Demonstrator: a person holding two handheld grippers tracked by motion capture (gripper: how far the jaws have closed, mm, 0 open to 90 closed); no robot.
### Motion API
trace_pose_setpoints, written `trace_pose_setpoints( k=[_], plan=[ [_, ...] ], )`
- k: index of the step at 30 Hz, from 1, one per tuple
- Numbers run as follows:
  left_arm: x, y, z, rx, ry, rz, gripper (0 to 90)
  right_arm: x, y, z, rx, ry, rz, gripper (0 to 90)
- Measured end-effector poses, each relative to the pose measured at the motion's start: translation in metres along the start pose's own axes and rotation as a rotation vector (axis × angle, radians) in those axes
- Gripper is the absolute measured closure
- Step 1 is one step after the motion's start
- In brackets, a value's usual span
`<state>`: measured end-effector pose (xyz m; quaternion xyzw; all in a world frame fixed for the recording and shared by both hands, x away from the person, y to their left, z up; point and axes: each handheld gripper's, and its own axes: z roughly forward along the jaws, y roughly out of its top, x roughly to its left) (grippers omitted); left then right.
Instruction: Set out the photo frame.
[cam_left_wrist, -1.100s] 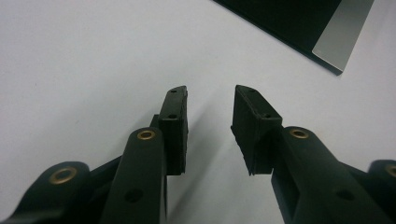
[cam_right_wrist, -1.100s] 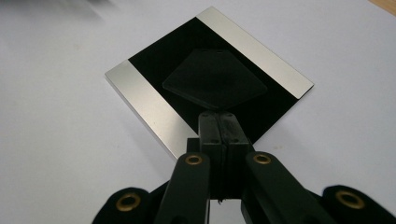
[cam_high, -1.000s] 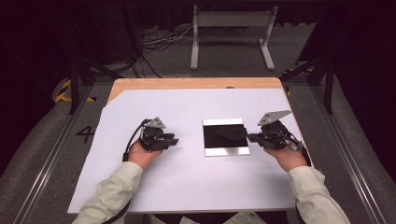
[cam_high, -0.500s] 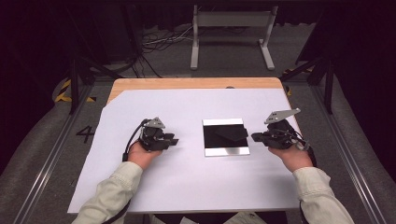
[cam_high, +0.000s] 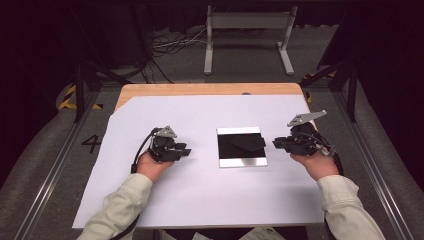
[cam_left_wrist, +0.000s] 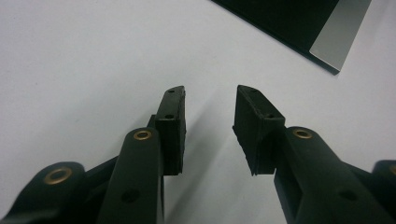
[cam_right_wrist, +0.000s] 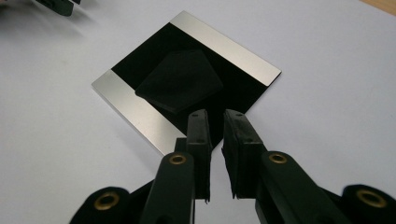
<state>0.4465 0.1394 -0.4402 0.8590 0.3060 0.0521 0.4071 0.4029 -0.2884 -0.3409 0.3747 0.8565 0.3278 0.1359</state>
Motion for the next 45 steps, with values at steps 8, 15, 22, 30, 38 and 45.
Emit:
trace_pose_setpoints(
  k=[8,15,22,30,38,45],
  plan=[
    [-0.002,0.001,-0.003,-0.039,-0.002,0.023,62.1,-0.008,0.008,0.001,0.013,-0.004,0.026,77.6],
    [-0.006,0.002,-0.005,-0.061,-0.005,0.060,61.1,-0.014,0.012,0.006,0.038,-0.001,0.043,75.3],
    [-0.008,0.003,-0.006,-0.099,-0.009,0.080,60.2,-0.019,0.019,0.005,0.049,0.003,0.055,73.9],
    [-0.008,0.002,-0.006,-0.099,-0.012,0.079,59.7,-0.023,0.028,0.008,0.065,0.013,0.079,71.3],
    [-0.008,0.003,-0.004,-0.097,-0.025,0.080,58.1,-0.027,0.035,0.010,0.085,0.020,0.103,69.0],
    [-0.009,0.002,-0.004,-0.096,-0.027,0.077,57.7,-0.032,0.039,0.014,0.111,0.038,0.143,66.7]
  ],
)
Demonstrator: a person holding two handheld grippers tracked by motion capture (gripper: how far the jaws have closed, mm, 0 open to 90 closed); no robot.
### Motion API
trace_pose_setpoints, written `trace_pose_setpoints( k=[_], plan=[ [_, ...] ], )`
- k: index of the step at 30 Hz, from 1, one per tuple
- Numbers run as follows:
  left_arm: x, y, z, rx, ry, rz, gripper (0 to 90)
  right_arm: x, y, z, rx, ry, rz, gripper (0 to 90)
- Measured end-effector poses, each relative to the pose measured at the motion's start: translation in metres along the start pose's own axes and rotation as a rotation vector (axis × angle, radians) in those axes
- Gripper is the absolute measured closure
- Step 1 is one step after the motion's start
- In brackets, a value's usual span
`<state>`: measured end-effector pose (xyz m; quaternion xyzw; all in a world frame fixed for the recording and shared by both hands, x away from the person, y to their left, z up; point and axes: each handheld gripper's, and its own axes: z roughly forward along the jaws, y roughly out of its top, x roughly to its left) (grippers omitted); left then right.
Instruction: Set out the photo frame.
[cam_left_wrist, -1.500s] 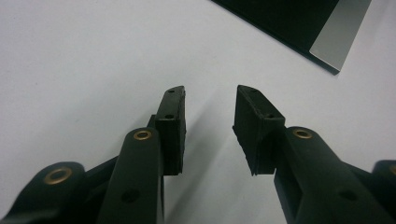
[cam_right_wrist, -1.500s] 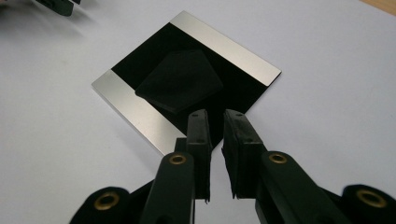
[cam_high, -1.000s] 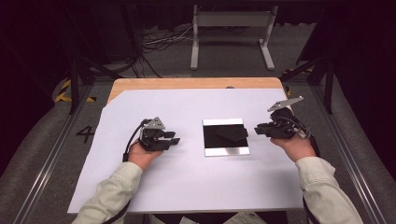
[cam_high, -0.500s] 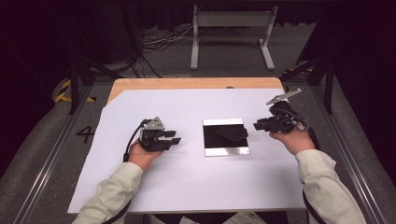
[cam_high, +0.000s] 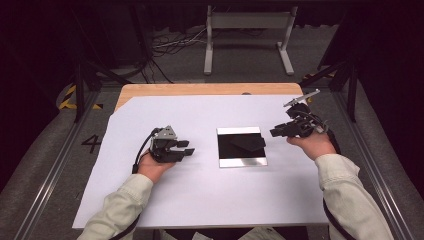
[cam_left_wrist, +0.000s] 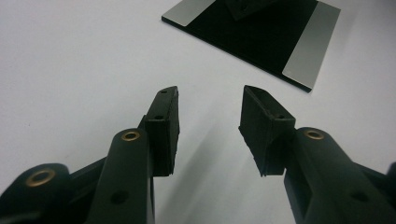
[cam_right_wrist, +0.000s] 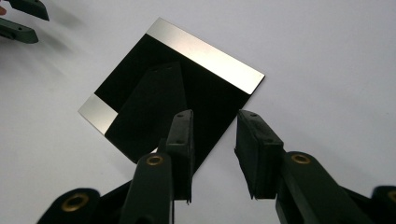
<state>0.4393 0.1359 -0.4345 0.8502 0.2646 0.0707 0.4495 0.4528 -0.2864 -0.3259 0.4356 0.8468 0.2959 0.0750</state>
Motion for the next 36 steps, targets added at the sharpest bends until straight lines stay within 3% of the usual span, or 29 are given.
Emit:
trace_pose_setpoints(
  k=[13,19,36],
  plan=[
    [0.000,0.000,0.000,0.001,-0.002,0.003,57.6,-0.004,0.001,0.006,0.003,0.047,0.100,57.9],
    [0.000,0.000,0.001,0.003,-0.003,0.002,57.3,-0.004,-0.002,0.010,-0.013,0.073,0.126,47.4],
    [0.000,0.000,0.001,0.006,-0.002,0.007,56.9,-0.001,-0.008,0.022,-0.033,0.135,0.162,40.3]
  ],
)
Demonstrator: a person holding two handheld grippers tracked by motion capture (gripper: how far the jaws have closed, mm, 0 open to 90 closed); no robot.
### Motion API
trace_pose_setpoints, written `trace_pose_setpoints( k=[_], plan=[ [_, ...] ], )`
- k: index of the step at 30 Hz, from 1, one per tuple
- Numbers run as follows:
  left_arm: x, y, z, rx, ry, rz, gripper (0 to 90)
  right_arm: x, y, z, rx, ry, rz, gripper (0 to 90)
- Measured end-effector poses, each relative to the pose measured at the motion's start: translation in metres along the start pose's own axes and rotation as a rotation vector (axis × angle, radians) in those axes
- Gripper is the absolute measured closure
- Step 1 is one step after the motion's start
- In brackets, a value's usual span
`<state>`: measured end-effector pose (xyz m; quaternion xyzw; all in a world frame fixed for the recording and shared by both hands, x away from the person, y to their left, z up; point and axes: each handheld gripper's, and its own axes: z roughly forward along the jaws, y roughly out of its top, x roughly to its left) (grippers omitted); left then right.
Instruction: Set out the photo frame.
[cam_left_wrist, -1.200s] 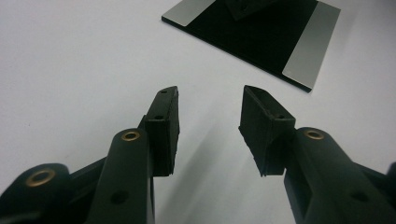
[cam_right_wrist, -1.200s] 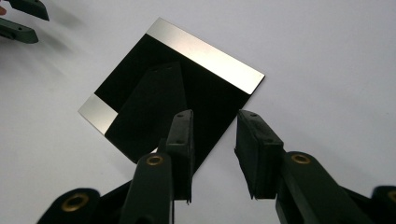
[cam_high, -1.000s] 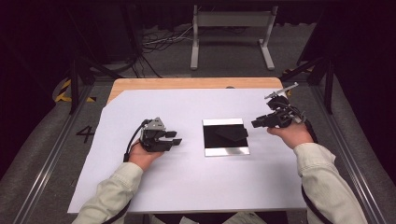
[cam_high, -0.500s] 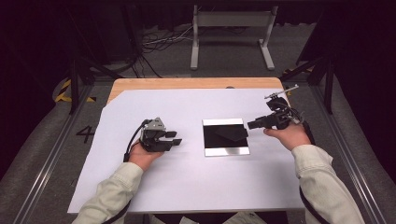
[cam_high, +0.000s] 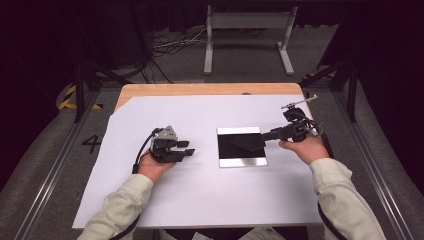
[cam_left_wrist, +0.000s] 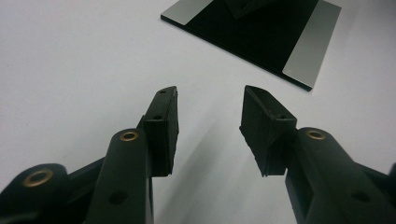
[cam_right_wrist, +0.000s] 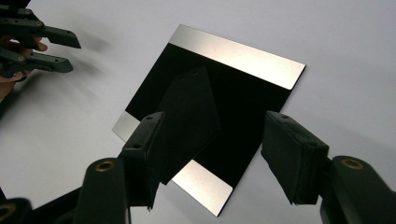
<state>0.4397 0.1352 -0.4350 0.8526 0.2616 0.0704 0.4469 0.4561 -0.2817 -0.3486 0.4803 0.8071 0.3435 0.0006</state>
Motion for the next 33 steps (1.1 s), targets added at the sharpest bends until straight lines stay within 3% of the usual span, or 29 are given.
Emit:
trace_pose_setpoints(
  k=[8,33],
  plan=[
    [0.000,0.000,0.001,0.004,-0.001,0.000,56.8,0.000,-0.001,0.007,0.003,0.030,0.028,37.9],
    [0.000,-0.001,-0.001,0.003,0.006,0.000,56.8,0.006,0.001,0.031,0.043,0.068,0.024,37.3]
  ],
)
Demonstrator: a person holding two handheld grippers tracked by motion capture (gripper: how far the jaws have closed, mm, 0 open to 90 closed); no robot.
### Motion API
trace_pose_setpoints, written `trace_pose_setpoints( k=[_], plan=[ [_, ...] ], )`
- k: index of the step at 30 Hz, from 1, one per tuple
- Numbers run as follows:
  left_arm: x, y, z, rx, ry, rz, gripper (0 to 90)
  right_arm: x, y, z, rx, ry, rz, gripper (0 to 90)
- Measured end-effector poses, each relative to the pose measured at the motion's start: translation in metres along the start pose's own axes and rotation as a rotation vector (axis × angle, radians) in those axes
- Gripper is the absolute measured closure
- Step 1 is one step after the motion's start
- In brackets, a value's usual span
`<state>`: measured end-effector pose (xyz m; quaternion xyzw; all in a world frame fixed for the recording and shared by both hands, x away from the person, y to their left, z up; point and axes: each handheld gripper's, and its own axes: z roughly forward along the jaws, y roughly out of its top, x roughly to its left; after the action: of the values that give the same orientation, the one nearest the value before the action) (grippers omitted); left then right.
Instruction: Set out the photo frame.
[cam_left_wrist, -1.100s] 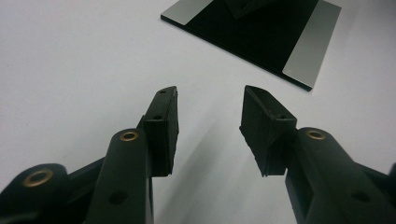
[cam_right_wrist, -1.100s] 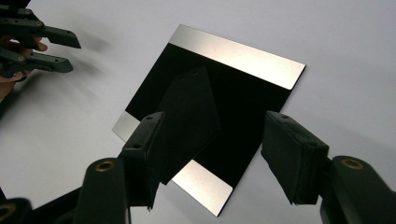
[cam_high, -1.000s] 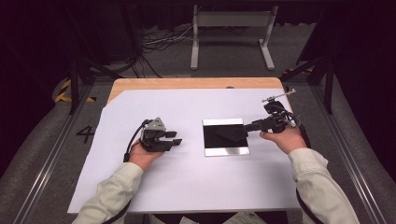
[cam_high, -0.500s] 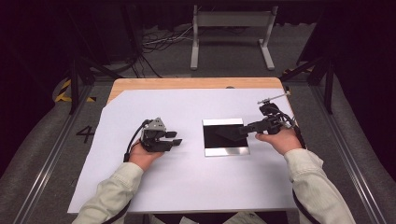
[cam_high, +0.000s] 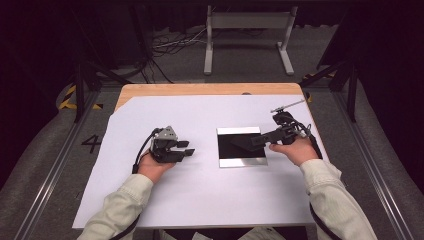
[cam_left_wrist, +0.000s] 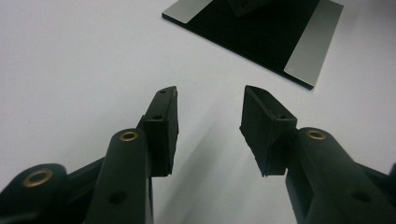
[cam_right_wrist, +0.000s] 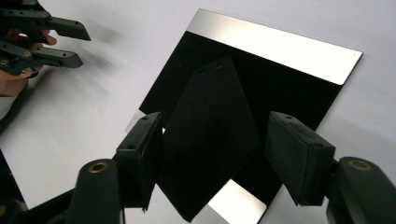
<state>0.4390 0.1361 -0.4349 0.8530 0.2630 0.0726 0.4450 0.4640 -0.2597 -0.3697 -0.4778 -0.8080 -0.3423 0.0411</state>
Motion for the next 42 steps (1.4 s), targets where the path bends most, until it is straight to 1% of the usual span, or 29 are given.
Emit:
trace_pose_setpoints(
  k=[2,3,7,10,12,13,19,25,26,28,29,32,34,37,40,42],
  plan=[
    [-0.001,-0.002,-0.002,0.001,0.005,-0.005,56.6,0.000,0.001,0.002,0.008,0.003,0.000,37.2],
    [-0.001,-0.003,-0.004,0.001,0.011,0.001,56.6,0.000,0.002,0.004,0.012,0.004,0.002,37.1],
    [-0.002,-0.006,-0.010,0.000,0.024,0.001,56.3,0.000,0.004,0.009,0.033,0.011,0.007,37.0],
    [-0.003,-0.008,-0.013,0.004,0.035,0.004,56.2,0.002,0.007,0.014,0.047,0.022,0.002,37.0],
    [-0.003,-0.009,-0.014,0.003,0.038,-0.002,56.2,0.004,0.009,0.017,0.056,0.018,-0.003,36.0],
    [-0.003,-0.009,-0.014,0.003,0.042,-0.001,56.2,0.005,0.009,0.018,0.060,0.015,0.002,35.7],
    [-0.002,-0.011,-0.016,0.004,0.044,-0.011,56.2,0.001,0.010,0.021,0.074,0.027,0.011,35.7],
    [-0.001,-0.011,-0.016,0.007,0.045,-0.005,56.2,0.000,0.009,0.023,0.087,0.035,0.027,34.9],
    [-0.001,-0.011,-0.016,0.006,0.045,-0.005,56.2,-0.001,0.009,0.023,0.089,0.035,0.022,34.7],
    [-0.001,-0.011,-0.016,0.006,0.044,-0.006,56.2,-0.001,0.009,0.024,0.094,0.039,0.026,34.6],
    [-0.001,-0.011,-0.016,0.006,0.044,-0.005,56.2,0.000,0.009,0.025,0.101,0.040,0.037,34.6],
    [-0.001,-0.011,-0.015,0.007,0.043,-0.007,56.3,-0.001,0.009,0.026,0.104,0.046,0.031,34.9],
    [-0.001,-0.011,-0.015,0.007,0.042,-0.009,56.2,0.001,0.010,0.024,0.100,0.050,0.036,35.4],
    [-0.001,-0.011,-0.015,0.008,0.042,-0.009,56.2,0.003,0.011,0.024,0.102,0.041,0.034,35.5],
    [-0.001,-0.011,-0.015,0.008,0.042,-0.010,56.1,0.002,0.011,0.023,0.110,0.029,0.035,39.4],
    [-0.001,-0.011,-0.015,0.008,0.042,-0.009,56.1,0.002,0.011,0.023,0.107,0.029,0.046,41.6]
  ],
)
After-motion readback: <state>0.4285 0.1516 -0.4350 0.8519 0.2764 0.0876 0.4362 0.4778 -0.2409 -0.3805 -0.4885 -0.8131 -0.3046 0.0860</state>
